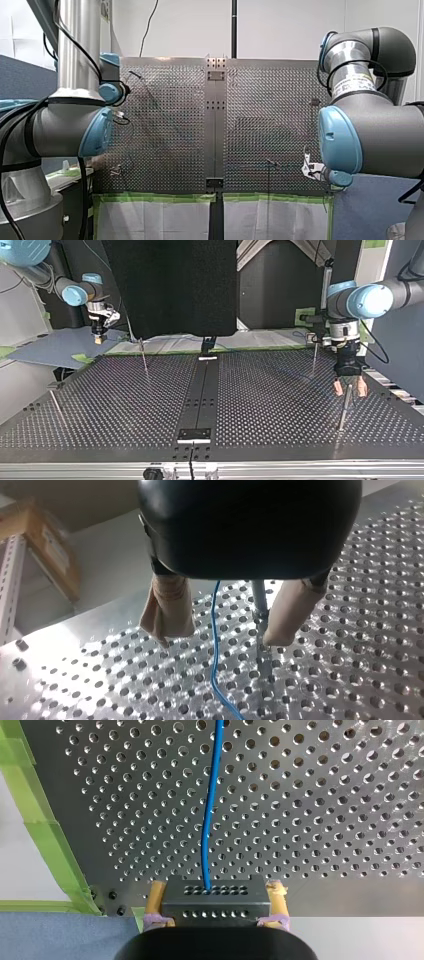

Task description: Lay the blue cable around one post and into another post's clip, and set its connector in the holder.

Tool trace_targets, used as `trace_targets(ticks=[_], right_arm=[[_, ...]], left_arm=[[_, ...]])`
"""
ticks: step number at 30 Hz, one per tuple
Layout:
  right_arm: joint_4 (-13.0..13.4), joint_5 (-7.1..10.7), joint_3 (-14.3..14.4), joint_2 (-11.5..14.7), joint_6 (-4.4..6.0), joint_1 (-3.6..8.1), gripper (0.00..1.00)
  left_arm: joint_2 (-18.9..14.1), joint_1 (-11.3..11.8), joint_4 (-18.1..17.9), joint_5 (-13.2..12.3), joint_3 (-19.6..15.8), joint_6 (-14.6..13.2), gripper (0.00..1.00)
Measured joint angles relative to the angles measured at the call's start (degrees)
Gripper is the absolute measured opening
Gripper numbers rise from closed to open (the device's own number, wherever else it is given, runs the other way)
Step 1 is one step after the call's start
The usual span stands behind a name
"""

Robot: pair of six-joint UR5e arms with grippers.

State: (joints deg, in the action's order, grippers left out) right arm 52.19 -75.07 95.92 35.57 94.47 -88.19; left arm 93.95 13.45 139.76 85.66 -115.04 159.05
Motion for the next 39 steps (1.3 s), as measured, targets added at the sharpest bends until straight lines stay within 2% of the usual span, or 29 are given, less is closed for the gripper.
trace_targets(ticks=[5,13,28,33,39], right_arm=[[0.0,0.0,0.0,-0.1,-0.08,0.0,0.0],[-0.2,0.0,0.0,-0.1,-0.22,-0.01,0.0],[-0.3,-0.25,-0.1,-0.2,-0.31,0.21,0.0],[-0.4,-0.72,-0.3,0.0,-0.92,0.67,0.0],[-1.6,-1.01,-0.5,1.7,-1.51,0.73,0.0]], left_arm=[[1.8,-0.1,0.2,2.1,0.1,0.7,1.0],[6.6,-0.7,0.8,5.2,0.9,-3.1,1.0],[9.1,-0.9,1.6,6.3,4.2,-4.1,1.0],[11.3,-1.2,2.6,6.0,5.3,-5.5,1.0],[11.8,-1.4,2.4,5.7,5.5,-5.9,1.0]])
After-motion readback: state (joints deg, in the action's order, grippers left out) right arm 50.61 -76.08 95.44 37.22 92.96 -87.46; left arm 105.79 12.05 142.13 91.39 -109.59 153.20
